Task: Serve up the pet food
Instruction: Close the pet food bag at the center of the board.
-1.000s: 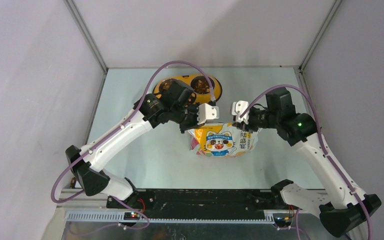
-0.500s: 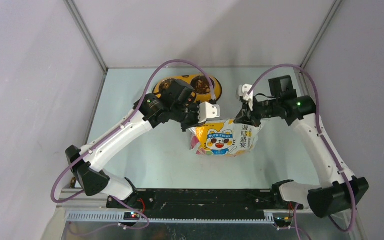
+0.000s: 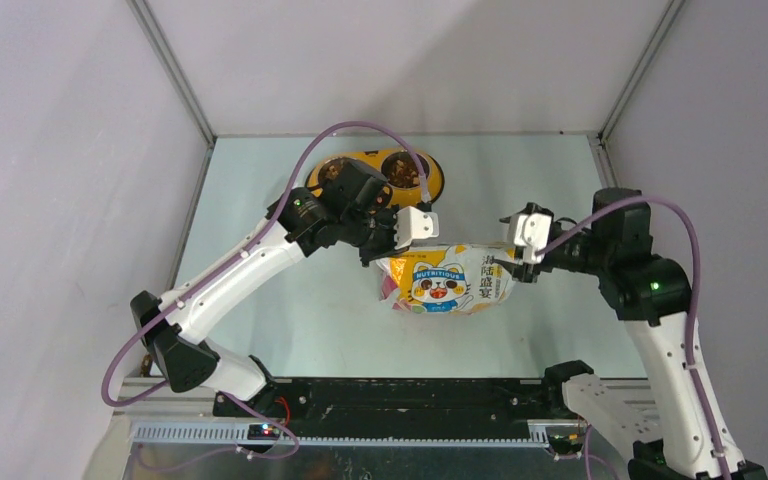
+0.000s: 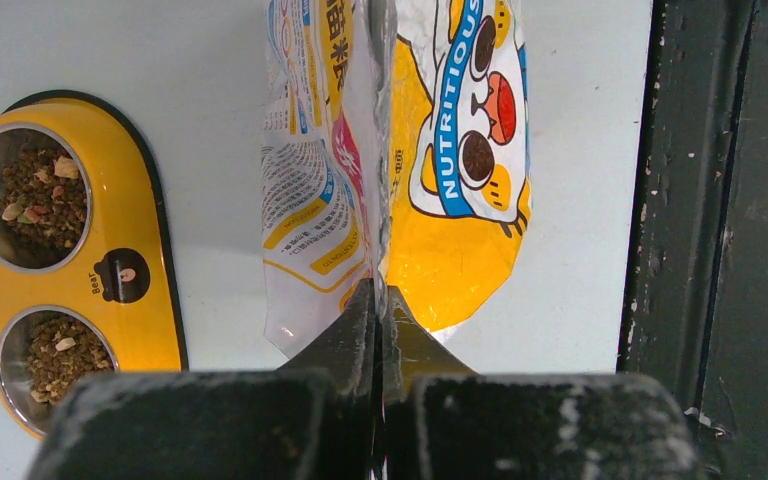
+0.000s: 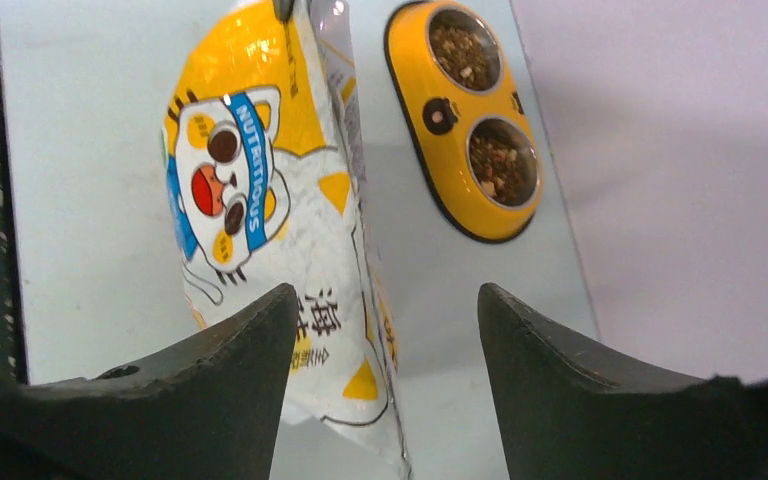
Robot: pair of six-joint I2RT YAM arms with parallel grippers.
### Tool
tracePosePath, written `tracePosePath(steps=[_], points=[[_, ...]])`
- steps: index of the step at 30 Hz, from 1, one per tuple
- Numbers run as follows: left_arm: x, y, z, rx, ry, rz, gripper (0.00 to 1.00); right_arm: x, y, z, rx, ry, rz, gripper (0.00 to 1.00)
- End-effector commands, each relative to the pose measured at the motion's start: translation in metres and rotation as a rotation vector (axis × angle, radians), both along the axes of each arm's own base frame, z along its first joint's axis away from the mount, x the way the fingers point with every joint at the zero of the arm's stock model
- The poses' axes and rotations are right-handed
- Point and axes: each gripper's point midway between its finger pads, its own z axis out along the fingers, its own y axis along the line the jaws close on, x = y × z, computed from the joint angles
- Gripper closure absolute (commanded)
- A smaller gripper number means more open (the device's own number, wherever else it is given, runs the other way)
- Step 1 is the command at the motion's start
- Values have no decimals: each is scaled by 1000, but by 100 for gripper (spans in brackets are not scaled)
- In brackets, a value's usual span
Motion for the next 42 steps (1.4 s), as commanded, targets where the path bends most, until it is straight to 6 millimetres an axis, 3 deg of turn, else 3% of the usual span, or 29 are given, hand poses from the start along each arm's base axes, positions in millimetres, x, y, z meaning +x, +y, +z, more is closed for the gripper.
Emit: tracePosePath(steps=[1, 8, 18, 24, 27, 28, 29, 30, 34, 37, 39, 42], points=[[-4, 15, 18, -19, -42, 22, 100, 8, -19, -20, -154, -114, -28, 31], [-4, 14, 17, -17, -37, 22, 100, 25, -32, -44, -244, -173, -106, 38], [-3, 14, 16, -14, -36, 21, 100, 26, -34, -46, -309, -244, -135, 74], [-3, 14, 16, -13, -33, 23, 100, 29, -29, -47, -300, -214, -149, 100], [-3, 14, 17, -14, -35, 23, 100, 28, -24, -42, -261, -138, -136, 100], [-3, 14, 17, -13, -35, 23, 100, 27, -22, -27, -197, -116, -132, 100], [-3, 14, 18, -14, -36, 23, 100, 28, -20, -29, -175, -62, -121, 100], [-3, 14, 18, -14, -37, 23, 100, 25, -19, -13, -98, -28, -107, 100], [-3, 14, 19, -16, -38, 24, 100, 32, -18, 12, 35, 89, -92, 100], [-4, 15, 20, -18, -41, 23, 100, 31, -16, 15, 58, 112, -84, 100], [-4, 15, 20, -18, -42, 23, 100, 30, -18, 16, 52, 102, -89, 87], [-4, 15, 20, -19, -43, 22, 100, 25, -24, 13, 15, 60, -102, 60]])
